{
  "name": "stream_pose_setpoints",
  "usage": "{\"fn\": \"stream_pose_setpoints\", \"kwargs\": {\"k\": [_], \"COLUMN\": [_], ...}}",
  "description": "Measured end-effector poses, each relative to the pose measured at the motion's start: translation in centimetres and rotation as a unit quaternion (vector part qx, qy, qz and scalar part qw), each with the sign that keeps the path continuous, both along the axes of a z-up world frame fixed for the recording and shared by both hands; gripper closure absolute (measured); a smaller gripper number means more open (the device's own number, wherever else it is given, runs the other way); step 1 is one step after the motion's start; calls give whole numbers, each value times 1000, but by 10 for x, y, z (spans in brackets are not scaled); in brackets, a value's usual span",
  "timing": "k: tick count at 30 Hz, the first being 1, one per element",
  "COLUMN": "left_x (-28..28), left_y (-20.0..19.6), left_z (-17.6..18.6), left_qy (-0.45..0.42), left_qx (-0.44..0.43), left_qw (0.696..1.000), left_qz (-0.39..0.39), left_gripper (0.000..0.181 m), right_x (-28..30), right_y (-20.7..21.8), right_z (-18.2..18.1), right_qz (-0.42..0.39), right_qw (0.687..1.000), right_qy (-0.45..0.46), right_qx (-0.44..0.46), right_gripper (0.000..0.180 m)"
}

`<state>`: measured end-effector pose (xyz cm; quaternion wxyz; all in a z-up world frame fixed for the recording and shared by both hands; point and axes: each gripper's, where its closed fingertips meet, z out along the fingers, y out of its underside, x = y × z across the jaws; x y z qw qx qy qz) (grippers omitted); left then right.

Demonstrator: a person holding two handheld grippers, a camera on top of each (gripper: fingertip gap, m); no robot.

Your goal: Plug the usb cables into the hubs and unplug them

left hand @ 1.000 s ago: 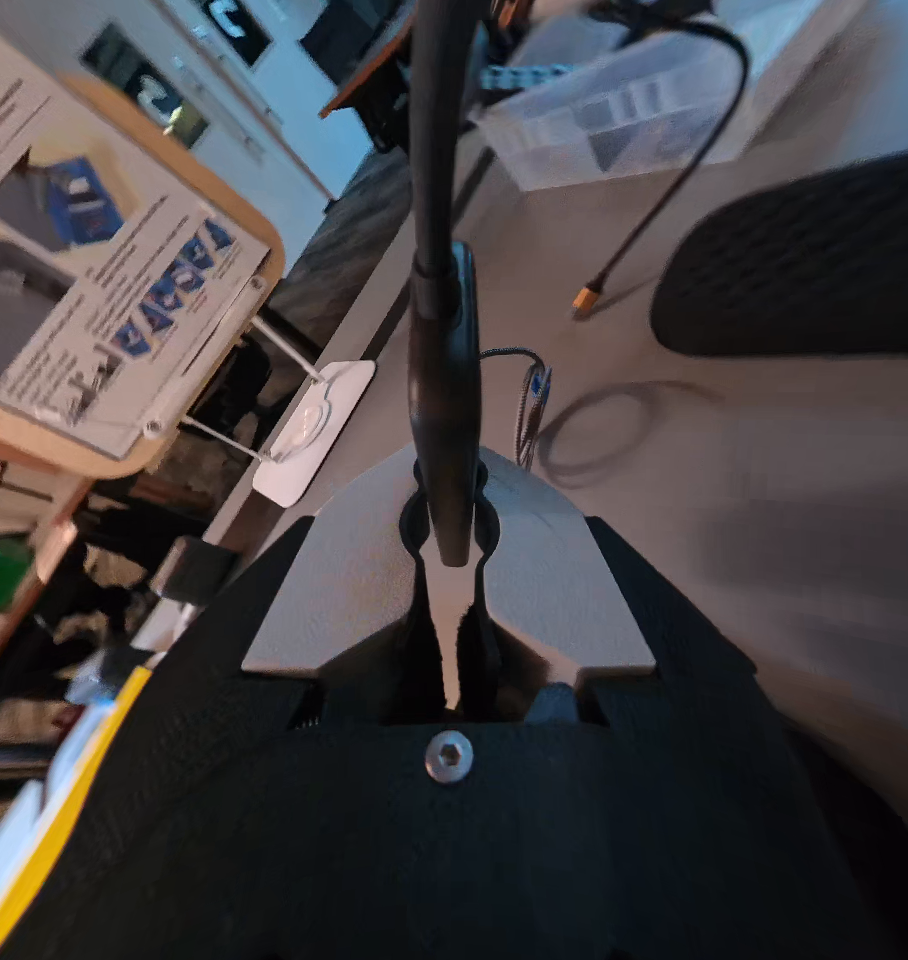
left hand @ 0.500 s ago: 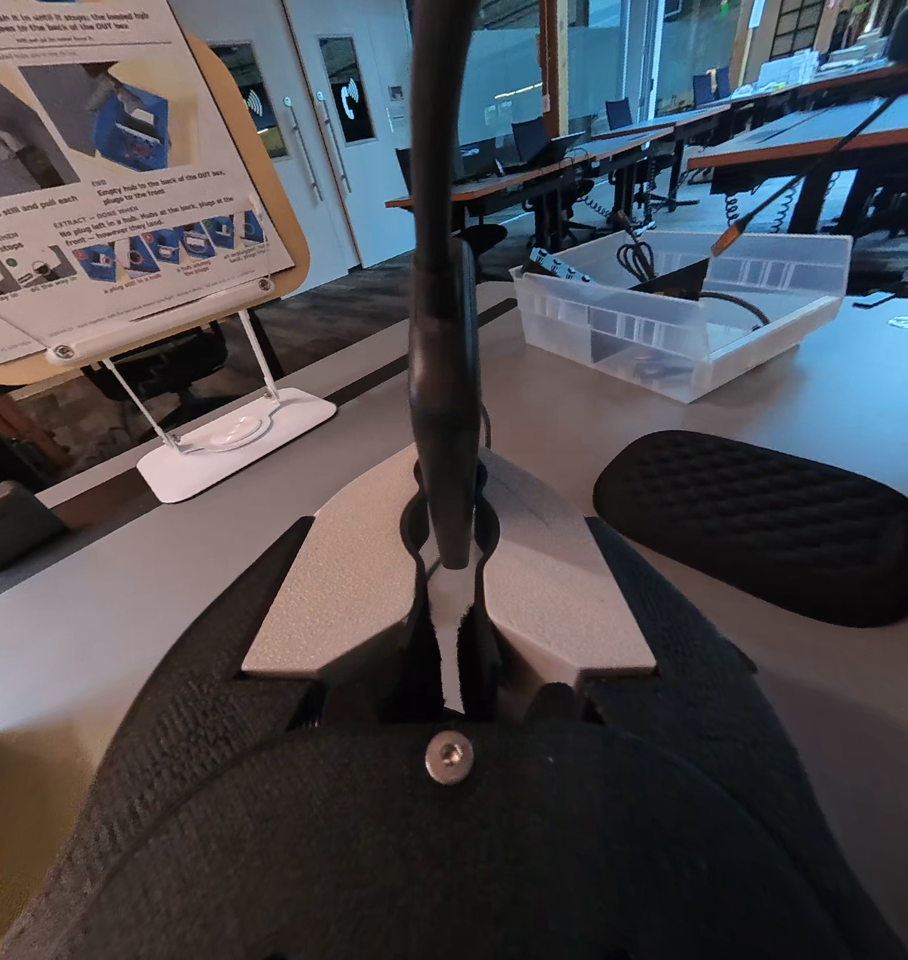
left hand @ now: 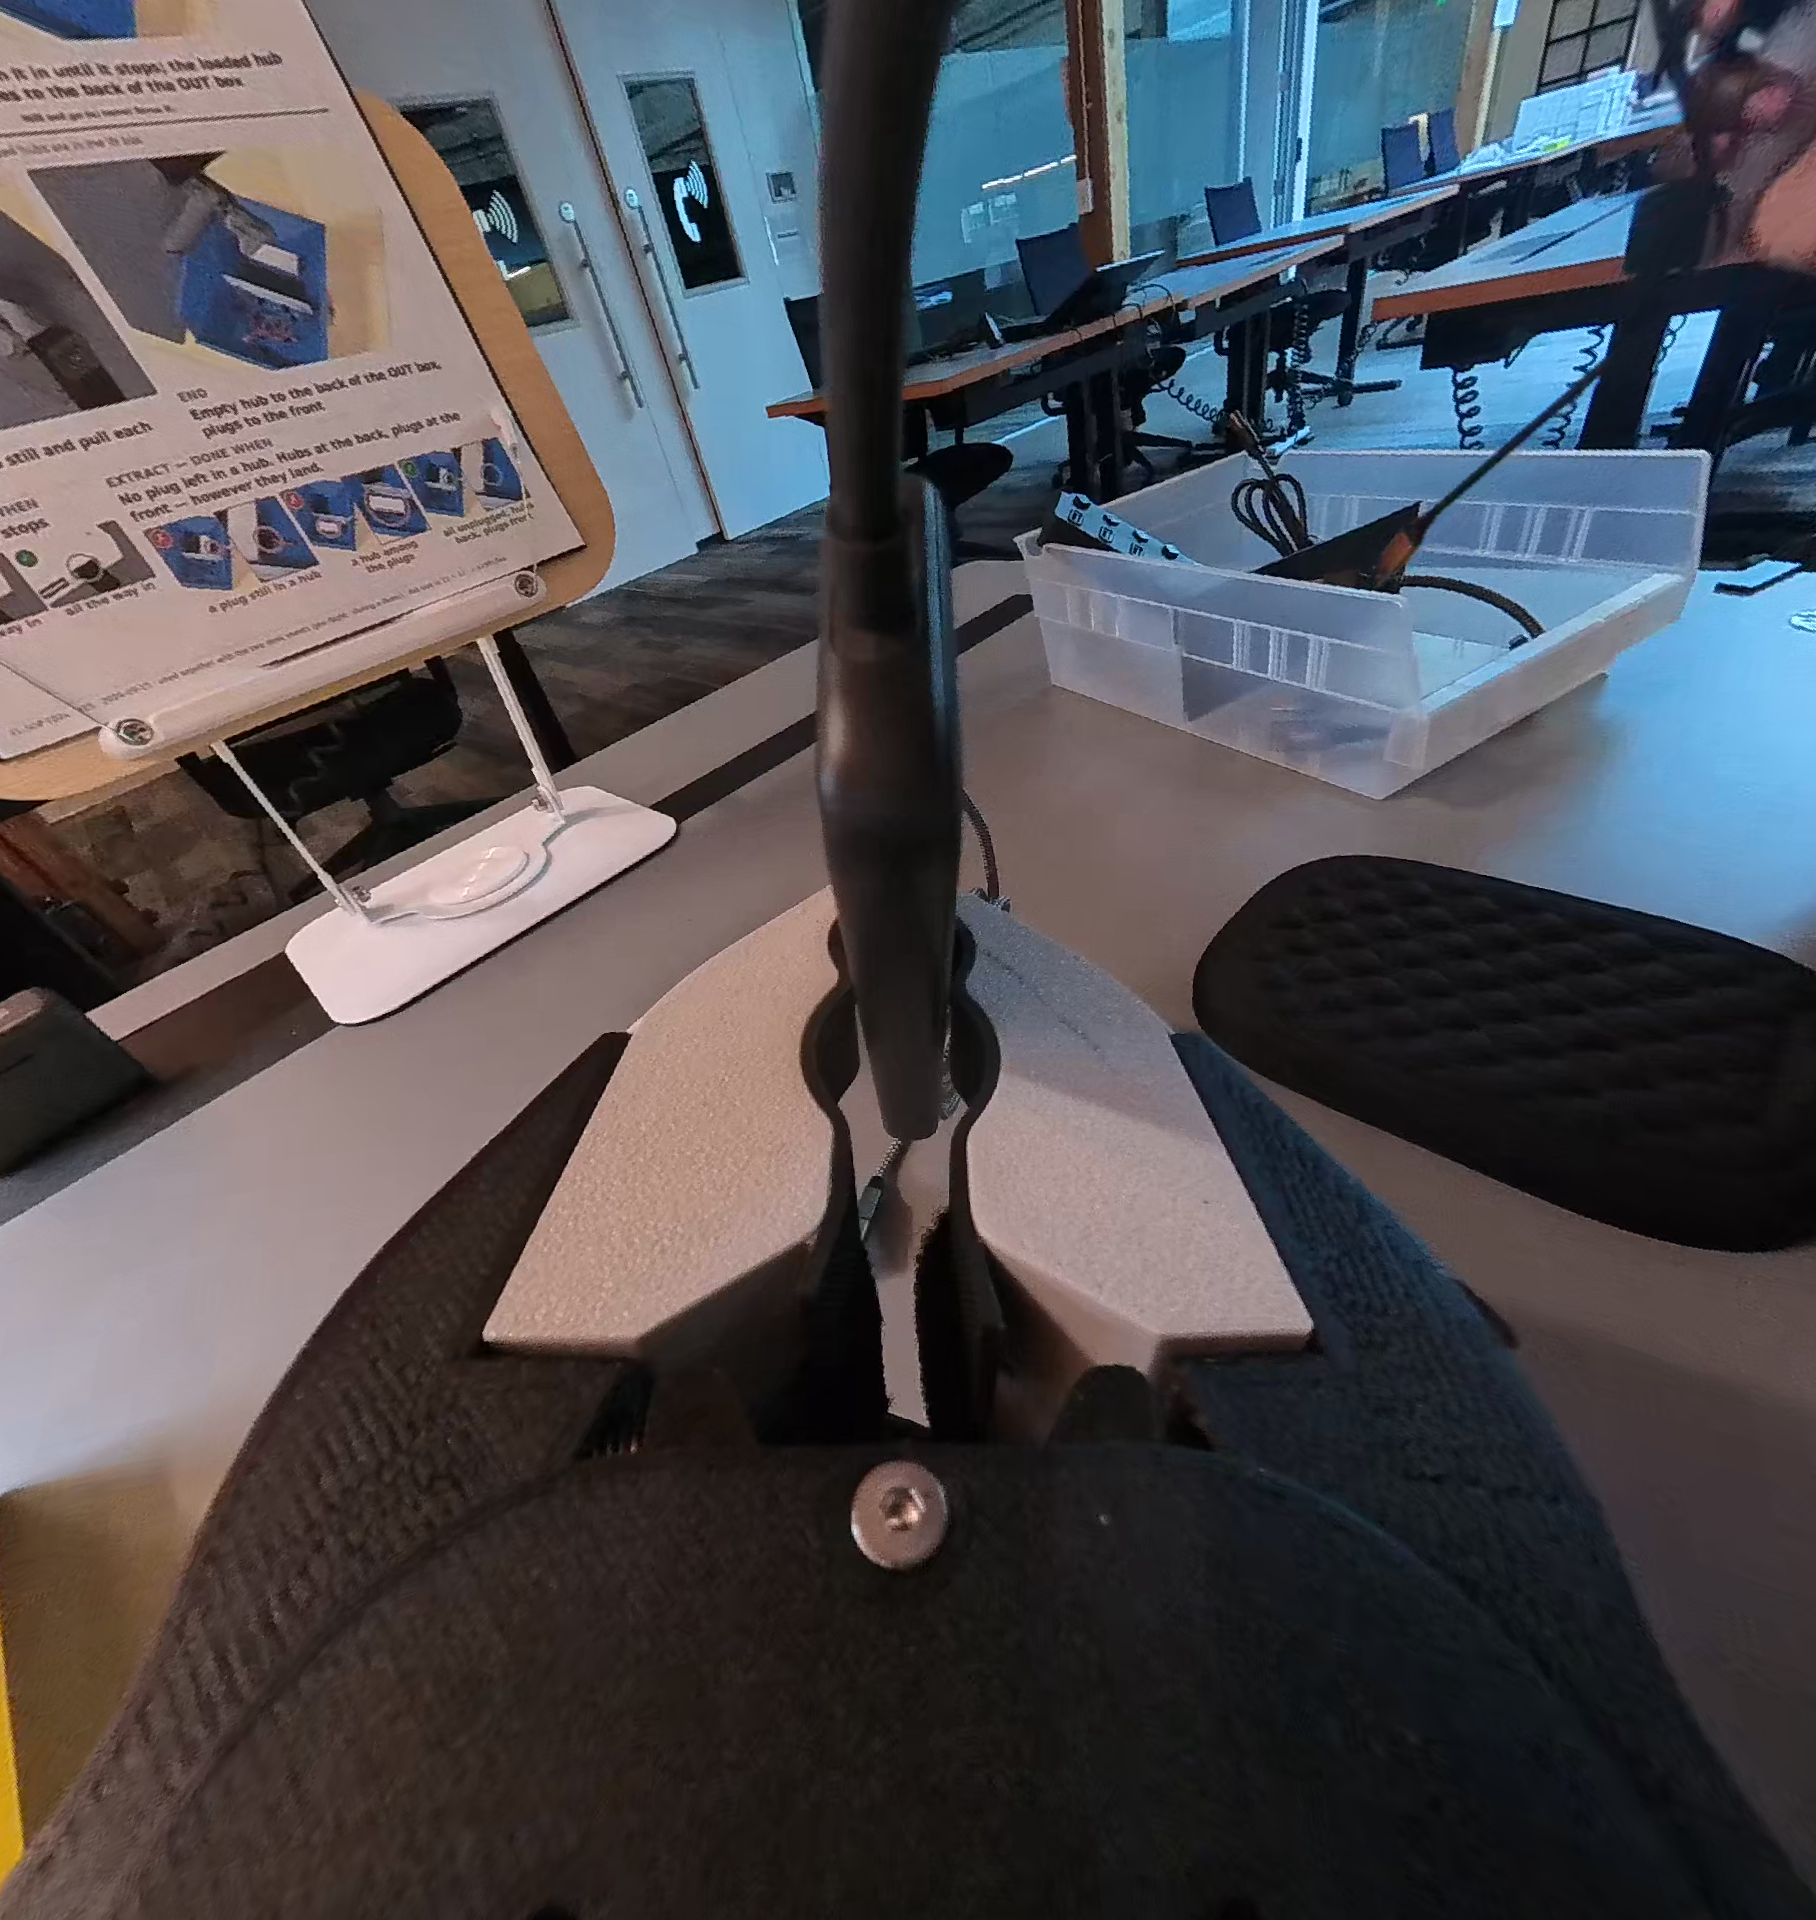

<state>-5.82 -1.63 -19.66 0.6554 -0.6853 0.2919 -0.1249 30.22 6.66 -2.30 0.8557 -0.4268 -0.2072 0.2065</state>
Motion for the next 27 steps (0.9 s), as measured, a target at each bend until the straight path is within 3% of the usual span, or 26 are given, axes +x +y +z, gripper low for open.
{"fn": "stream_pose_setpoints", "kwargs": {"k": [5, 10, 14, 17, 20, 22, 27], "left_x": [-2, -3, -4, -4, -2, -2, -5], "left_y": [3, 4, 5, 6, 7, 8, 7], "left_z": [-2, -3, -3, -4, -5, -6, -7], "left_qy": [-1, 2, 0, -12, -22, -30, -61], "left_qx": [-1, -2, -6, -12, -19, -24, -40], "left_qw": [1000, 1000, 1000, 1000, 1000, 999, 997], "left_qz": [3, 2, 6, 2, -4, -7, -12], "left_gripper": [168, 168, 168, 168, 168, 168, 168], "right_x": [-13, -36, -42, -23, -7, -6, -7], "right_y": [1, 32, 49, 62, 67, 70, 74], "right_z": [-10, -78, -149, -207, -244, -253, -262], "right_qz": [69, 95, 81, 15, -33, -44, -56], "right_qw": [998, 978, 909, 813, 733, 713, 700], "right_qy": [-12, -170, -349, -472, -548, -567, -576], "right_qx": [3, -70, -213, -341, -402, -409, -419], "right_gripper": [173, 174, 173, 173, 172, 171, 162]}}
